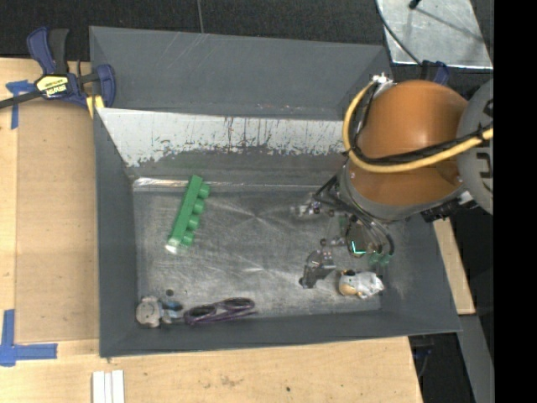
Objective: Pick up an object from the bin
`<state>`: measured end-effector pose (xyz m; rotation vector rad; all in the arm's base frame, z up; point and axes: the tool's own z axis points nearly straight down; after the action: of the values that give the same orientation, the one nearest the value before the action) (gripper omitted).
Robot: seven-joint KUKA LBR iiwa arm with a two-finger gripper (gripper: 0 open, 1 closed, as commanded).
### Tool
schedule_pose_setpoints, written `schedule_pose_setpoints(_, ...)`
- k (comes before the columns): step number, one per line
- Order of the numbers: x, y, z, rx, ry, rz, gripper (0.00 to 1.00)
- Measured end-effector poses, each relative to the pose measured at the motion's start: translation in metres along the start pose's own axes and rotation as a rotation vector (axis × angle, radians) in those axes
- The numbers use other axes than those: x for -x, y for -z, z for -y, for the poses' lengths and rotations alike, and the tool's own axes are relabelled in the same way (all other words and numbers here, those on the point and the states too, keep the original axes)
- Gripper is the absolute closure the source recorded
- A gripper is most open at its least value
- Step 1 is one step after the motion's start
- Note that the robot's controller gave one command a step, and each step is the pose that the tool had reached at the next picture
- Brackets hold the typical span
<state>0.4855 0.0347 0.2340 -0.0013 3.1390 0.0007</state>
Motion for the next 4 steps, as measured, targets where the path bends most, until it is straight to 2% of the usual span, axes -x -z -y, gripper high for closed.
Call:
schedule_pose_setpoints(1,0.009,-0.053,0.001,0.000,-0.031,0.007,0.00)
schedule_pose_setpoints(2,0.001,-0.112,0.001,0.000,-0.039,0.004,0.00)
schedule_pose_setpoints(3,0.005,-0.113,0.029,0.000,0.103,-0.007,0.00)
schedule_pose_setpoints(4,0.022,-0.099,0.034,-0.001,0.091,0.002,0.00)
